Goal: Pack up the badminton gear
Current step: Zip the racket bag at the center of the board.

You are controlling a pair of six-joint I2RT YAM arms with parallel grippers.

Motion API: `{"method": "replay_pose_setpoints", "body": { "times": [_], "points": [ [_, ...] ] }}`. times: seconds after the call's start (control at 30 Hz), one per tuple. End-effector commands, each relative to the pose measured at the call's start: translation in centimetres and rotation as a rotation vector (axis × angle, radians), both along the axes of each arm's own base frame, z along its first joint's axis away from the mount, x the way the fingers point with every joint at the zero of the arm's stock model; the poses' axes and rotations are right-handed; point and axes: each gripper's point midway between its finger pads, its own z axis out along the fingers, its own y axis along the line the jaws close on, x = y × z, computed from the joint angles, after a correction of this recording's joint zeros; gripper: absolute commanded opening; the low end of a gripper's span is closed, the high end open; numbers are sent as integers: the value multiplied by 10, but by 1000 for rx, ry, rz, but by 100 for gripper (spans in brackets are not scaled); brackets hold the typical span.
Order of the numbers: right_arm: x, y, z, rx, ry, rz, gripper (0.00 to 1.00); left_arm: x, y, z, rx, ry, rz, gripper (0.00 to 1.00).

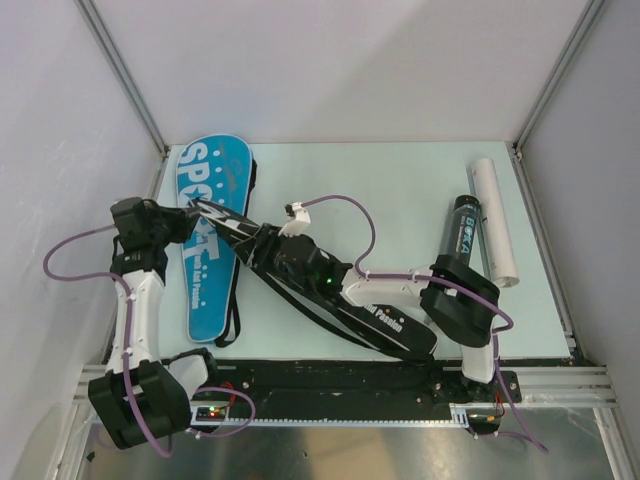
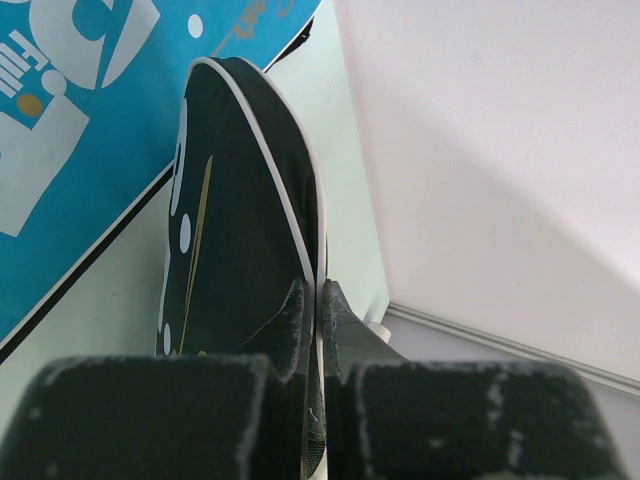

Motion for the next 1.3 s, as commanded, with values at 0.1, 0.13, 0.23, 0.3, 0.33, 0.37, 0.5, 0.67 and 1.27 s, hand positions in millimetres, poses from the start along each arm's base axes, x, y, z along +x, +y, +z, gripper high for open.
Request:
{"method": "replay_pose_setpoints", "body": {
  "times": [0.1, 0.13, 0.23, 0.3, 0.33, 0.37, 0.5, 0.67, 1.27],
  "points": [
    [28, -4, 33, 78, -68, -119, 54, -3, -10, 22, -27, -79, -45, 0],
    [29, -4, 34, 79, -72, -121, 53, -3, -11, 22, -28, -79, -45, 0],
    [32, -6, 35, 78, -89, -139, 46, -3, -10, 22, -28, -80, -42, 0],
    [34, -7, 35, 76, -90, -154, 42, -3, -10, 24, -25, -84, -42, 0],
    [35, -9, 35, 77, -85, -163, 41, -3, -10, 24, -26, -85, -40, 0],
    [37, -10, 33, 78, -75, -175, 40, -3, -10, 25, -26, -86, -40, 0],
    [41, -19, 29, 66, -35, -241, 39, -4, -9, 25, -20, -88, -35, 0],
    [34, -32, 18, 2, 10, -352, 49, -4, -8, 24, -18, -86, -27, 0],
    [45, -47, 16, -2, 20, -484, 49, -7, -9, 29, -16, -100, -29, 0]
  ]
}}
